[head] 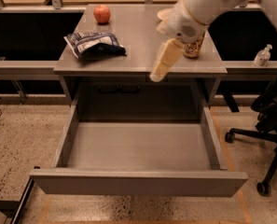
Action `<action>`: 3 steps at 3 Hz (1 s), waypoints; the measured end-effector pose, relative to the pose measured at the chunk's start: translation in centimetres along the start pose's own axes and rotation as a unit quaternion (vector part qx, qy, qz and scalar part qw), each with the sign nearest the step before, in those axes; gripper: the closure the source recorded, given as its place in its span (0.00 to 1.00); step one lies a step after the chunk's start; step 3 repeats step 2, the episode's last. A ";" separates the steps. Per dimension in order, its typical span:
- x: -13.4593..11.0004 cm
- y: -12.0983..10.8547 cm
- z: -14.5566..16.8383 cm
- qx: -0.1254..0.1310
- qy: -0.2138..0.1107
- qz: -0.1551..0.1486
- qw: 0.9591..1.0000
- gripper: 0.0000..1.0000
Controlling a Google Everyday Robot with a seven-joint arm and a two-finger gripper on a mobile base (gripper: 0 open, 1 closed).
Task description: Place blue chip bag into middle drawer
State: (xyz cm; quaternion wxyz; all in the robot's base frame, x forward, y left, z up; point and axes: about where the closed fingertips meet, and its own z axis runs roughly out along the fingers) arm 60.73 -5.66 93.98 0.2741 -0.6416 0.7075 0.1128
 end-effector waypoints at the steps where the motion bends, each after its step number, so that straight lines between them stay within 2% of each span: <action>1: -2.5 -3.6 3.9 -0.007 -0.031 -0.007 0.999 0.00; 3: -2.6 -3.6 4.0 -0.007 -0.031 -0.008 0.999 0.00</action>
Offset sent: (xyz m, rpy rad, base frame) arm 0.0330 0.0272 -0.0093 0.0414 -0.0030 0.0249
